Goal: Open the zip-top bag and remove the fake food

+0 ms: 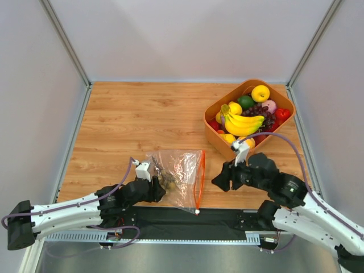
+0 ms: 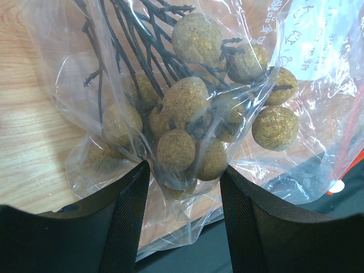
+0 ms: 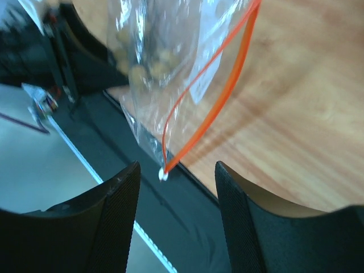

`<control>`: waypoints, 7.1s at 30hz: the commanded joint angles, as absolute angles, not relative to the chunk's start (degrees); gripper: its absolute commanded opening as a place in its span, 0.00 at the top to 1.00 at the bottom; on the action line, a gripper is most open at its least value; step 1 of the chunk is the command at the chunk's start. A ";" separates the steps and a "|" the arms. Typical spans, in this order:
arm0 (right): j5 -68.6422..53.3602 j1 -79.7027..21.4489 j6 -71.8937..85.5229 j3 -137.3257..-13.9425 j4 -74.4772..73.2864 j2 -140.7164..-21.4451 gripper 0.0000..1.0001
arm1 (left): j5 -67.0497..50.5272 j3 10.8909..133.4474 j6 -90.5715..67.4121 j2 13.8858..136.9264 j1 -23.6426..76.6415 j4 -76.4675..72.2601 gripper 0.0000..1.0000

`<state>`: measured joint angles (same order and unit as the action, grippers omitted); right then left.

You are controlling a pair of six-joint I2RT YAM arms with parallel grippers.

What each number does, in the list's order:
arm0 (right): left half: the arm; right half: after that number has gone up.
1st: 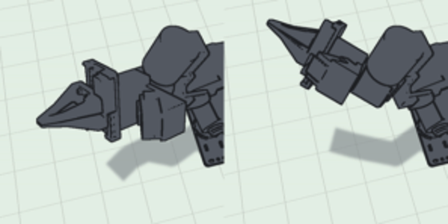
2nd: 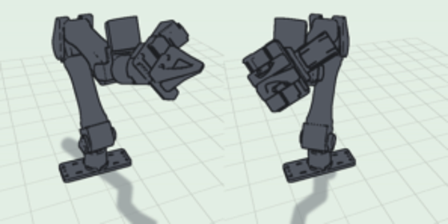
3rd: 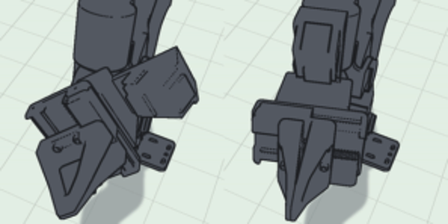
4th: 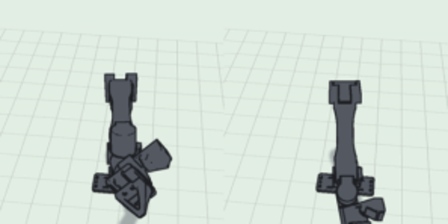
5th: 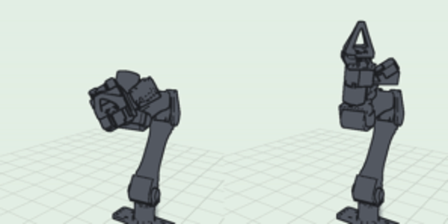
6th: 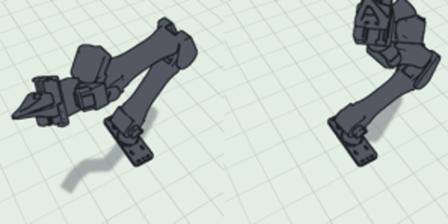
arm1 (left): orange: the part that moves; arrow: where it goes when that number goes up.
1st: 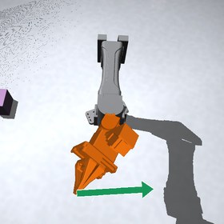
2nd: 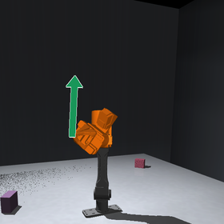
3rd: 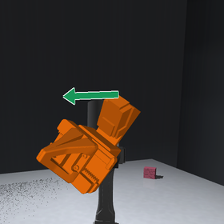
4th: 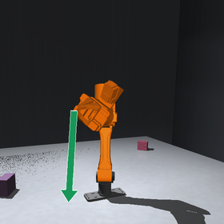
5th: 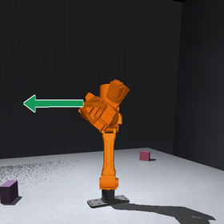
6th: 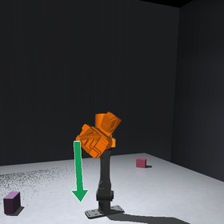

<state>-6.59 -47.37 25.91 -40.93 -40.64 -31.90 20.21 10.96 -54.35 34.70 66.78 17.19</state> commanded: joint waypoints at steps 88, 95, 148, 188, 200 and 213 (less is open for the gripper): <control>4.57 -70.22 36.30 -24.08 46.14 -89.20 0.65 | -1.58 4.48 -41.31 36.65 66.97 -8.53 0.53; 6.23 -70.40 36.48 -23.47 42.73 -88.42 1.00 | 2.97 5.01 -42.10 31.74 66.97 -1.16 0.44; 19.68 -72.25 35.59 -20.83 12.93 -65.22 1.00 | 7.29 10.37 -45.08 44.49 66.97 2.87 1.00; 31.46 -69.70 32.00 -21.09 -8.51 -44.49 0.97 | 0.62 6.86 -37.79 32.79 66.71 6.23 1.00; 19.87 -58.27 31.47 -17.84 -1.95 -46.56 0.97 | 1.41 6.50 -38.58 29.18 66.80 9.58 1.00; 7.14 -58.36 29.45 -16.88 21.24 -61.77 0.95 | 2.28 7.12 -38.67 30.58 66.80 9.58 0.74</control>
<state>12.29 -58.52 31.16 -17.58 9.56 -59.42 1.56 6.76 -38.26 29.80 66.74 9.28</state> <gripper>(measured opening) 0.046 0.186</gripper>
